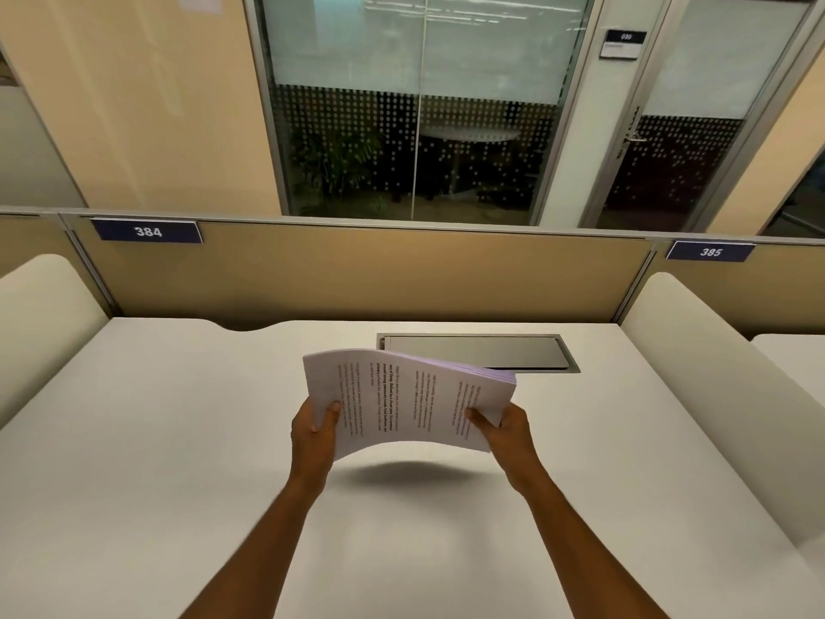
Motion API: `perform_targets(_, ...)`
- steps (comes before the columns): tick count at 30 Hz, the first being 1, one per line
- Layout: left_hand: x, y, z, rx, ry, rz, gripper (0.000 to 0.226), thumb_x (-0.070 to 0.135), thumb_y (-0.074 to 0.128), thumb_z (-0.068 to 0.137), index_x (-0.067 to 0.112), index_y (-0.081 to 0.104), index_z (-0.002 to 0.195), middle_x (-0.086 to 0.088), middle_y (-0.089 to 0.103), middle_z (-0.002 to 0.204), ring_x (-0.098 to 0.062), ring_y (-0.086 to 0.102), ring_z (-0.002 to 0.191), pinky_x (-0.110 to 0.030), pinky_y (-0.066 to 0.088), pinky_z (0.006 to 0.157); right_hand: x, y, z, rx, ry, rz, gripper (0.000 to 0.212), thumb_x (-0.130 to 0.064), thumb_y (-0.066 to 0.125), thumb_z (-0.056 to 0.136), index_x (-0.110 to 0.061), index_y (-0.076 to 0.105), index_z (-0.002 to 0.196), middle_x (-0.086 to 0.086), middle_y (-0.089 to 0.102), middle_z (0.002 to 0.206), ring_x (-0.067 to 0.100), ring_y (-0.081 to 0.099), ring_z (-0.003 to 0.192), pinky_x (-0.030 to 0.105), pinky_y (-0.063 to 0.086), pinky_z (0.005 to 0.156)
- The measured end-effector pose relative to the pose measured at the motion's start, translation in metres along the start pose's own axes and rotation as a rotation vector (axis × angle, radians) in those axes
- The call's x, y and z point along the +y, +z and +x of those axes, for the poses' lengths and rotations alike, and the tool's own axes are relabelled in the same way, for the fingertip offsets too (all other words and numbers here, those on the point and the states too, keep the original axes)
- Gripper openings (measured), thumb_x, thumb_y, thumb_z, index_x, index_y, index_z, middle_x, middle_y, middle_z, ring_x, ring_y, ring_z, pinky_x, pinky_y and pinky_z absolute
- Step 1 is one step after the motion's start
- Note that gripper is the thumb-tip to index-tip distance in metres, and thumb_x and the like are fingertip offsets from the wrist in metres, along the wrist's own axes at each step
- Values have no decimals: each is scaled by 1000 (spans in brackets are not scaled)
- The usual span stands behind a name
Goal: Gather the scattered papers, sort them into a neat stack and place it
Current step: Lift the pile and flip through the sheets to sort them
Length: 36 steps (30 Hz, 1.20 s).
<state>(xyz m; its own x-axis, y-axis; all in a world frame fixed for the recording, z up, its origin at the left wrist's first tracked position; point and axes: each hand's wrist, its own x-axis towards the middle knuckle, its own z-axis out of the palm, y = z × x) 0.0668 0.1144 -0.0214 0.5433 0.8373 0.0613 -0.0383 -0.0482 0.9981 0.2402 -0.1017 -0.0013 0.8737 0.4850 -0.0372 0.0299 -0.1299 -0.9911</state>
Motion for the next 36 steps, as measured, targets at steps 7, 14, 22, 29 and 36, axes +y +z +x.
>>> perform_targets(7,-25,-2,-18,85,-41,-4,25,18,55,98,12,57,122,-7,67,106,-22,66,94,-22,57,67,26,13,-17,34,42,23,28,-15,68,89,-26,60,113,-1,70,104,15,67,95,22,58,77)
perform_targets(14,-51,-6,-37,23,-112,64,36,10,58,95,11,52,131,-11,64,116,-28,62,109,-42,55,91,51,20,-29,61,138,41,41,-14,67,89,-18,55,128,2,66,114,22,62,105,25,54,79)
perform_targets(22,-44,-7,-29,4,-91,88,41,7,53,97,12,47,137,-10,62,118,-28,60,108,-39,55,91,47,23,-19,55,124,35,39,-14,65,90,-28,51,124,-7,63,108,17,62,100,38,54,89)
perform_targets(29,-51,-8,-35,4,-107,95,41,7,55,96,16,48,135,-4,62,114,-21,61,105,-38,56,91,57,22,-26,48,135,48,41,-14,66,90,-24,52,127,-1,64,113,19,63,103,37,55,89)
perform_targets(36,-48,-7,-30,-3,-127,133,38,11,54,97,13,48,135,-7,62,117,-25,61,105,-26,55,78,55,22,-24,44,158,29,44,-12,65,90,-19,50,131,3,62,117,25,61,107,43,54,91)
